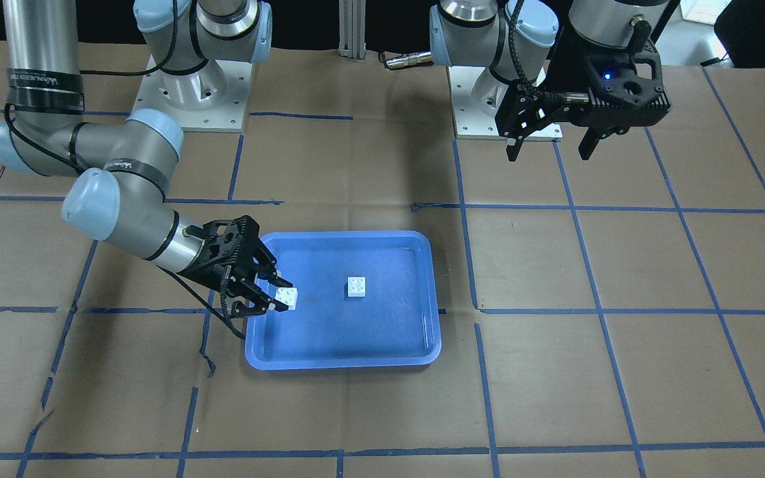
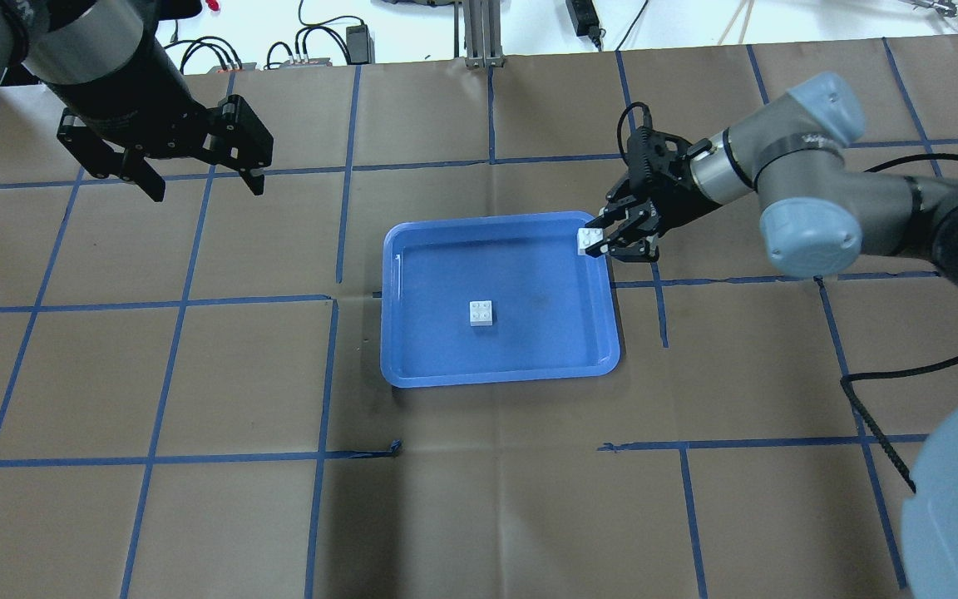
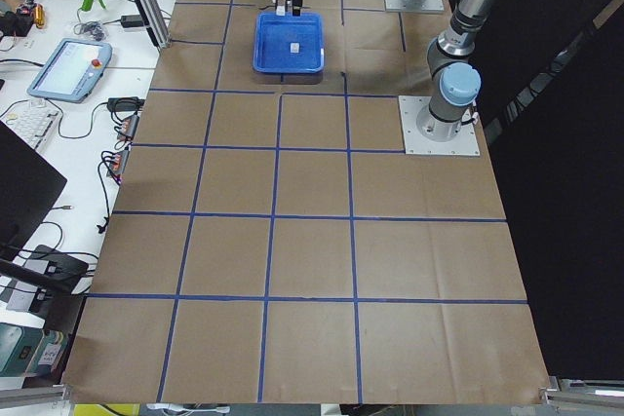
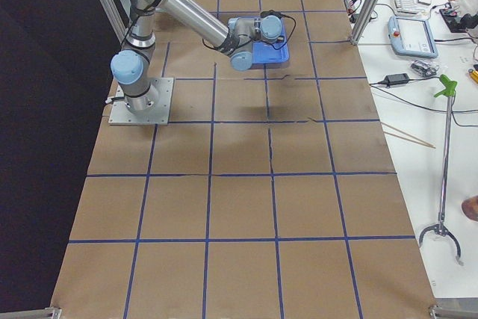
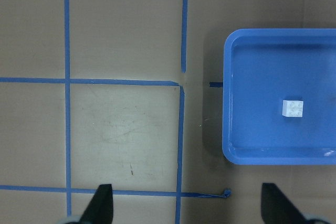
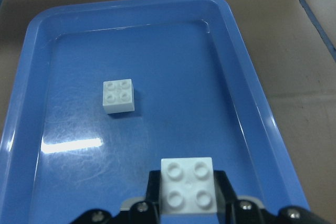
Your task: Assemble white blocks and place on blue tray
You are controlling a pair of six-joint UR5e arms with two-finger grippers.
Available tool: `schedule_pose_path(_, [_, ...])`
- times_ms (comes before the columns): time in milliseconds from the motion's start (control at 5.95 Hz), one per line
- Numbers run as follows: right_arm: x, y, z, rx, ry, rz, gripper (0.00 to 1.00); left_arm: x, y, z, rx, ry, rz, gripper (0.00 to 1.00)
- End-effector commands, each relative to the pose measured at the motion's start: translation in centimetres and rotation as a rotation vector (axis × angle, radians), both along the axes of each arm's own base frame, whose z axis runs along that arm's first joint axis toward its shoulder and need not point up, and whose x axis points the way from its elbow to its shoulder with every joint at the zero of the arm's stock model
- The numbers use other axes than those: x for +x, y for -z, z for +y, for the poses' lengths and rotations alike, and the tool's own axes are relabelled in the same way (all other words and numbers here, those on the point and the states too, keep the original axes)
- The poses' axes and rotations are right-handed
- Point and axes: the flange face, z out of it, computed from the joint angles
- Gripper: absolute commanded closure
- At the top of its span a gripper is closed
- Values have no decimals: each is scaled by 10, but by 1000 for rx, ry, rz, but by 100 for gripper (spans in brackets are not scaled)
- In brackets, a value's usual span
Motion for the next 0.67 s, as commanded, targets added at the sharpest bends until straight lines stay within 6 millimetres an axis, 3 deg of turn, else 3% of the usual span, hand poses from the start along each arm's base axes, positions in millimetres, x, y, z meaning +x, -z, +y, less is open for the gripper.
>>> schedule_pose_path(0, [30, 20, 23, -18, 9, -10, 74, 0, -4, -1, -13, -2, 0, 0])
schedule_pose_path(504, [47, 39, 29, -6, 17, -14, 74, 0, -2, 1, -10, -3, -2, 0])
